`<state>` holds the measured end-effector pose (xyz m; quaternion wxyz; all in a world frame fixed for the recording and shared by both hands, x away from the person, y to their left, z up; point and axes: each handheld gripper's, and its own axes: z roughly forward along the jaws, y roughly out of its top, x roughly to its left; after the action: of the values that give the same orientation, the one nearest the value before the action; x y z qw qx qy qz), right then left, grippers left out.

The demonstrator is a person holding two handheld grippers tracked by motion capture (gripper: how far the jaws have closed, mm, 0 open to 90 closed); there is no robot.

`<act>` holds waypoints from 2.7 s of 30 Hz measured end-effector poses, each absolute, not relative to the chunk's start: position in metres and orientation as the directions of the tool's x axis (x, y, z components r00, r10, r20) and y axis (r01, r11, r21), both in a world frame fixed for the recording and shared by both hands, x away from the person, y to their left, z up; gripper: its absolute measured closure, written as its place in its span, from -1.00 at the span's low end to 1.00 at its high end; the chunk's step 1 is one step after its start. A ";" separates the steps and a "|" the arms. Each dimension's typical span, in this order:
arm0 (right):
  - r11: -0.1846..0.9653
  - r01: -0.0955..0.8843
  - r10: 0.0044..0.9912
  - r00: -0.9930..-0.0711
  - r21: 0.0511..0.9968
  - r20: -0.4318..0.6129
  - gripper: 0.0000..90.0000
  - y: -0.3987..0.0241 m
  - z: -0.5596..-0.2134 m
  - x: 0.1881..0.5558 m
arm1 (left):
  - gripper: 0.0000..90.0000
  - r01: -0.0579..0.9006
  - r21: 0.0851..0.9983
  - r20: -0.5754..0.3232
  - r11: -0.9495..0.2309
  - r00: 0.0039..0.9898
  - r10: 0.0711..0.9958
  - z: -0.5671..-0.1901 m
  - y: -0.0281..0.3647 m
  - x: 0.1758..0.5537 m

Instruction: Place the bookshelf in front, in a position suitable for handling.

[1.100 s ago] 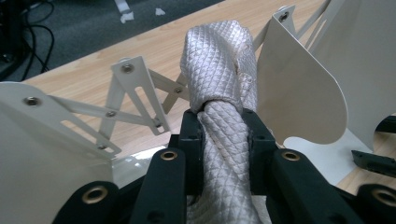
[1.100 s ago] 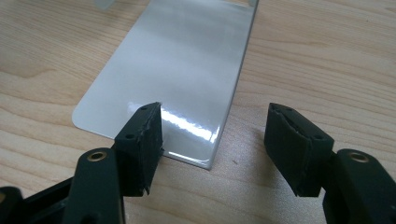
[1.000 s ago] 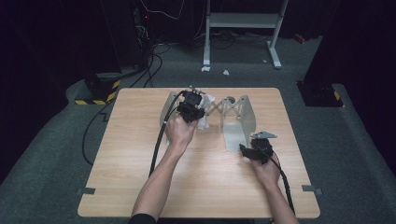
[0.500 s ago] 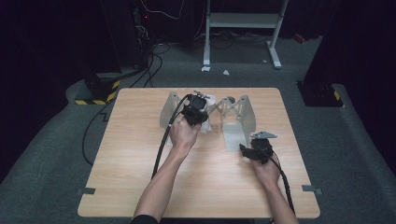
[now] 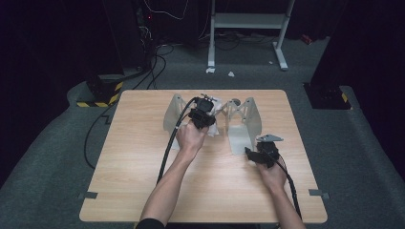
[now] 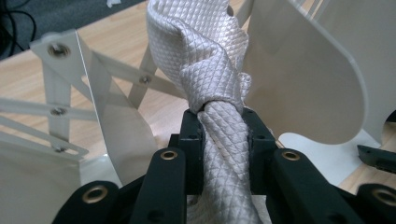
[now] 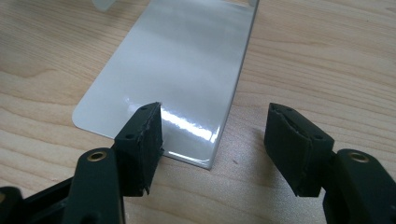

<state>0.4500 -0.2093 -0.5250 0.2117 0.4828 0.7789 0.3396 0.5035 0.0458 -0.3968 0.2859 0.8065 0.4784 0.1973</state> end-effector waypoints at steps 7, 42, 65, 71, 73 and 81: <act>0.303 0.608 0.896 -0.444 0.734 -0.002 -0.17 -0.209 -0.525 0.450 | 0.64 0.680 0.631 0.052 -0.373 0.443 0.895 -0.411 0.053 0.505; 0.304 0.601 0.894 -0.449 0.739 -0.002 0.04 -0.209 -0.525 0.448 | 0.64 0.698 0.611 0.044 -0.373 0.441 0.897 -0.437 0.047 0.507; 0.296 0.596 0.890 -0.456 0.747 0.011 0.63 -0.208 -0.524 0.444 | 0.64 0.628 0.699 0.050 -0.341 0.432 0.900 -0.377 0.042 0.525; 0.295 0.597 0.888 -0.460 0.746 0.017 0.64 -0.208 -0.524 0.444 | 0.64 0.652 0.664 0.052 -0.365 0.447 0.893 -0.393 0.034 0.529; 0.295 0.597 0.888 -0.460 0.747 0.017 0.64 -0.208 -0.524 0.444 | 0.64 0.654 0.661 0.051 -0.368 0.450 0.891 -0.396 0.032 0.529; 0.295 0.597 0.886 -0.463 0.746 0.020 0.64 -0.208 -0.524 0.444 | 0.64 0.668 0.629 0.068 -0.397 0.462 0.884 -0.413 0.023 0.532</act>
<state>0.4442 -0.2078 -0.5244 0.2040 0.4764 0.7783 0.3546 0.5316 0.0231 -0.4133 0.2691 0.8114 0.4784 0.2007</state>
